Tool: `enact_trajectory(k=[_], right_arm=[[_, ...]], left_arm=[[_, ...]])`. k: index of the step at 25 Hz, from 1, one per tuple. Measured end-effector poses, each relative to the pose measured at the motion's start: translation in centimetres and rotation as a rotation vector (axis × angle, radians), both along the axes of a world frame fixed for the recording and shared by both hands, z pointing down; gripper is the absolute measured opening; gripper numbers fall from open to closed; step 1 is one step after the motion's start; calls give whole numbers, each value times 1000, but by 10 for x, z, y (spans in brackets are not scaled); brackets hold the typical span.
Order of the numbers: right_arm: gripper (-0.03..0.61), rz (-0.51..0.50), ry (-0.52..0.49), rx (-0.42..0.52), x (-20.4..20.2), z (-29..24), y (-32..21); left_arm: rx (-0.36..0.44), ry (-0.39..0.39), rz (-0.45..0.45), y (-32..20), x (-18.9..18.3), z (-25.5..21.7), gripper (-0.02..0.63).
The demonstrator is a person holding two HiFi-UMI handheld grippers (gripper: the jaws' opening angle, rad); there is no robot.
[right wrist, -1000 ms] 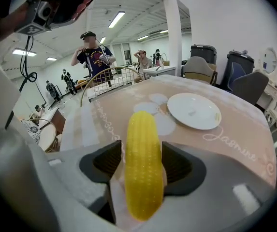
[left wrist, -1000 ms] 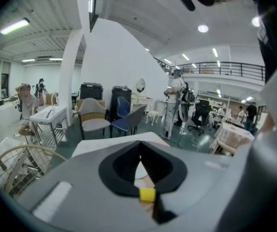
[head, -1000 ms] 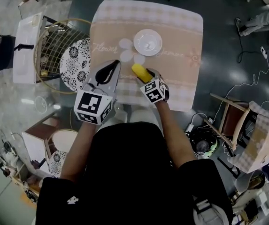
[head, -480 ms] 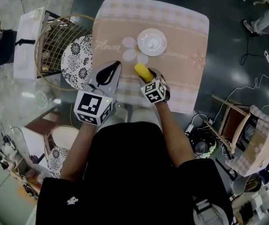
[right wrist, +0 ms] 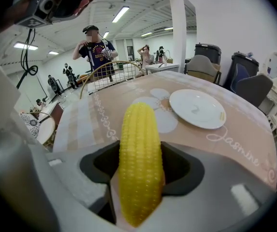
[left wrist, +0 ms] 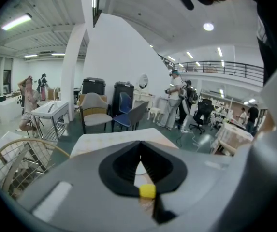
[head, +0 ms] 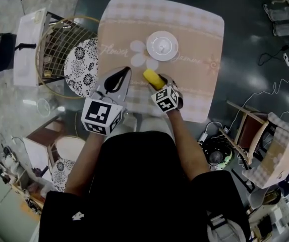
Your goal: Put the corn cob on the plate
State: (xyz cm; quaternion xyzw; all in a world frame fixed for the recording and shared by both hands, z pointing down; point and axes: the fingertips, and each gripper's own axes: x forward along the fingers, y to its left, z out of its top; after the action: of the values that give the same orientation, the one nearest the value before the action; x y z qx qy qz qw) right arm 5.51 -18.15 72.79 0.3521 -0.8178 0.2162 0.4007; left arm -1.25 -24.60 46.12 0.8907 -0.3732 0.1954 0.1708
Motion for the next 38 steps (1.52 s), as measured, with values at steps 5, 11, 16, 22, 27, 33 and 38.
enact_trajectory(k=[5,11,16,22,27,33,38], right_arm=[[250,8,-13,22,4,-11,-8],[250,10,-20,60,8,-29,-28],[250,6,-20,78,13,-39,-42],[250,17,-21,93,18,-51,-61],[250,23,-17,109,25,-59,-80],[250,19,-6,121,34,-62,-108],[250,19,2,114,40,-56,-128]], left_arm=[[-6,5,-2,-3,2,2,3],[-10,11,-4,-8,5,2,3],[-8,17,-10,-11,8,2,3],[-13,18,-30,-13,6,3,3],[-18,18,-43,-17,7,5,3],[-30,11,-55,-19,8,8,3],[-41,2,-67,-20,7,15,3]])
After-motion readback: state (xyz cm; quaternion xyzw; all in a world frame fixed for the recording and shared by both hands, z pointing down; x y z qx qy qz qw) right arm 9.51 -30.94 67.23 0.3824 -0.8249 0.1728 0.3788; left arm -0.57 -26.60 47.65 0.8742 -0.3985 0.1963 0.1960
